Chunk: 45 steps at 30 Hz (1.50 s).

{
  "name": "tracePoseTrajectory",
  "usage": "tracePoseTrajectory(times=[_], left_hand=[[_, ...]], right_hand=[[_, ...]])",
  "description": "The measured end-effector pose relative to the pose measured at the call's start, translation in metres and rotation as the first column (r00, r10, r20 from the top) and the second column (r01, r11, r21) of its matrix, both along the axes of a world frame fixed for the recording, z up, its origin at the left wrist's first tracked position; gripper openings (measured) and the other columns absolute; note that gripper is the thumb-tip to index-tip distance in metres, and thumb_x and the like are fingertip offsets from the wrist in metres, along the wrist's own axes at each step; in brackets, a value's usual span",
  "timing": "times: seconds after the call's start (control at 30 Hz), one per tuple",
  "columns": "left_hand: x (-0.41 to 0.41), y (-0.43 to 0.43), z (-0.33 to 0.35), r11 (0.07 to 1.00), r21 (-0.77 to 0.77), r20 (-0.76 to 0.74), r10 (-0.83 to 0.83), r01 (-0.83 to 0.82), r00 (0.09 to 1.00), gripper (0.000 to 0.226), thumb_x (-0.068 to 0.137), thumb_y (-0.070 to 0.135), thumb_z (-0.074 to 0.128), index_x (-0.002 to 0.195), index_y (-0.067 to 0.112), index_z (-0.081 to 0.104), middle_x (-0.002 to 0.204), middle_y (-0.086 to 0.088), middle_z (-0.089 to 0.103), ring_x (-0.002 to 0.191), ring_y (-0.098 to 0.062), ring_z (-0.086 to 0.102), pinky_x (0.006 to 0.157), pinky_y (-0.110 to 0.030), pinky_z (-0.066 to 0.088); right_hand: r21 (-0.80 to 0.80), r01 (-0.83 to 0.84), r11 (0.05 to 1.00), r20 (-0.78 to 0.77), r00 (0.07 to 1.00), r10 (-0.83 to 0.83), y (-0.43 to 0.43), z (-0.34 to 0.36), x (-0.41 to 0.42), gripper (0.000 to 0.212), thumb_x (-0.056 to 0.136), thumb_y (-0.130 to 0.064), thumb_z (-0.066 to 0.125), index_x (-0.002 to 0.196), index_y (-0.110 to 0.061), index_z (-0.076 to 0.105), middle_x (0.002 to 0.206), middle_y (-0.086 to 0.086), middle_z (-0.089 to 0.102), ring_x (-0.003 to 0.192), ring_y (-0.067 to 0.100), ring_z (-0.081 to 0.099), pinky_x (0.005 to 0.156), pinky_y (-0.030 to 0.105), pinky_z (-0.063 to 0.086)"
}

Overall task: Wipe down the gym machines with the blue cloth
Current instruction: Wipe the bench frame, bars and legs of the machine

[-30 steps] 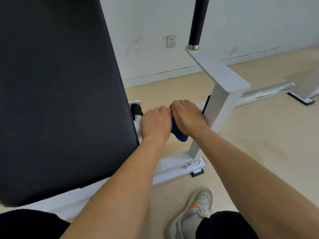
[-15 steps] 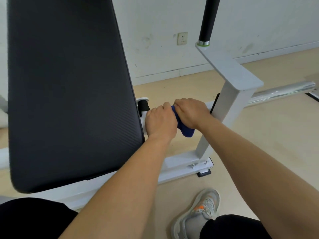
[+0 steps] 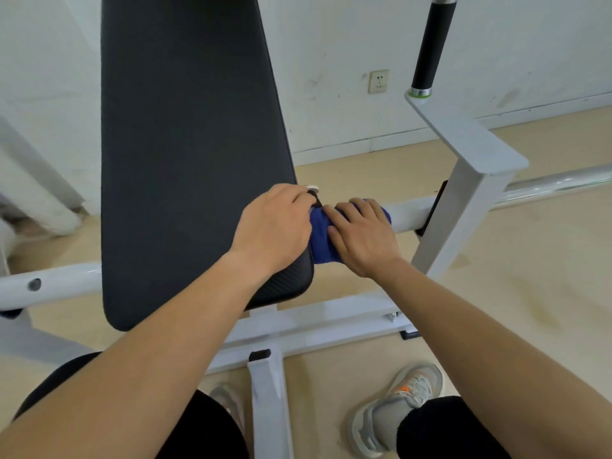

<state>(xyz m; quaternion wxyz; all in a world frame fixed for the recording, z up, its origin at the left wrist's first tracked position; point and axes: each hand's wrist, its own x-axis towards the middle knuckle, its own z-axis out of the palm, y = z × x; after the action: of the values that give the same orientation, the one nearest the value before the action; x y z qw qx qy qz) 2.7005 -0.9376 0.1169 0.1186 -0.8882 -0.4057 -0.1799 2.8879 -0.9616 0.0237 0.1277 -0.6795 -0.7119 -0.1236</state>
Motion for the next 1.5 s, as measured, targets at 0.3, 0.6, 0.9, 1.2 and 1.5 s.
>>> tracePoseTrajectory(times=[0.3,0.6,0.9,1.2,1.5], left_hand=[[-0.017,0.000,0.007,0.985,-0.136,0.100,0.117,-0.103,0.988,0.039,0.099,0.025,0.046,0.137,0.020,0.054,0.148,0.006,0.045,0.136,-0.013,0.039,0.103,-0.031,0.041],[-0.020,0.015,0.009,0.986,-0.125,0.183,0.137,-0.115,0.974,0.033,0.096,0.021,0.050,0.127,0.018,0.061,0.141,0.004,0.050,0.130,-0.016,0.044,0.097,-0.035,0.045],[-0.003,0.006,0.001,0.993,-0.113,0.189,0.056,-0.035,0.980,0.032,0.093,0.017,0.052,0.123,0.019,0.062,0.132,0.005,0.056,0.121,-0.017,0.050,0.091,-0.031,0.046],[0.042,0.001,-0.023,0.991,-0.109,0.127,-0.068,0.082,0.990,0.031,0.091,0.019,0.051,0.120,0.017,0.063,0.127,0.002,0.058,0.115,-0.018,0.053,0.093,-0.027,0.042],[0.056,-0.005,-0.028,0.986,-0.157,0.047,-0.051,0.058,0.998,0.031,0.091,0.023,0.049,0.118,0.016,0.062,0.119,0.002,0.061,0.103,-0.020,0.056,0.088,-0.031,0.044]], right_hand=[[-0.188,0.134,0.973,0.057,0.990,-0.126,0.021,0.023,-0.020,0.039,0.102,-0.037,0.025,0.109,-0.016,0.058,0.110,0.007,0.065,0.102,0.032,0.054,0.092,0.043,0.039],[-0.088,0.128,0.988,0.079,0.990,-0.121,0.001,0.009,-0.030,0.059,0.098,-0.041,0.015,0.119,-0.003,0.055,0.112,0.017,0.060,0.106,0.040,0.049,0.105,0.052,0.033],[0.002,0.175,0.985,-0.031,0.984,-0.175,-0.008,-0.006,-0.004,0.051,0.103,-0.045,0.024,0.128,-0.015,0.056,0.127,0.008,0.058,0.123,0.036,0.045,0.112,0.048,0.030],[-0.009,0.225,0.974,-0.047,0.973,-0.225,0.015,0.007,0.033,0.061,0.097,-0.048,0.014,0.103,-0.018,0.067,0.100,0.006,0.067,0.097,0.032,0.055,0.094,0.042,0.038],[0.054,0.252,0.966,-0.145,0.959,-0.242,-0.024,-0.020,0.029,0.047,0.103,-0.039,0.030,0.138,-0.016,0.050,0.141,0.007,0.049,0.136,0.037,0.036,0.118,0.051,0.024]])
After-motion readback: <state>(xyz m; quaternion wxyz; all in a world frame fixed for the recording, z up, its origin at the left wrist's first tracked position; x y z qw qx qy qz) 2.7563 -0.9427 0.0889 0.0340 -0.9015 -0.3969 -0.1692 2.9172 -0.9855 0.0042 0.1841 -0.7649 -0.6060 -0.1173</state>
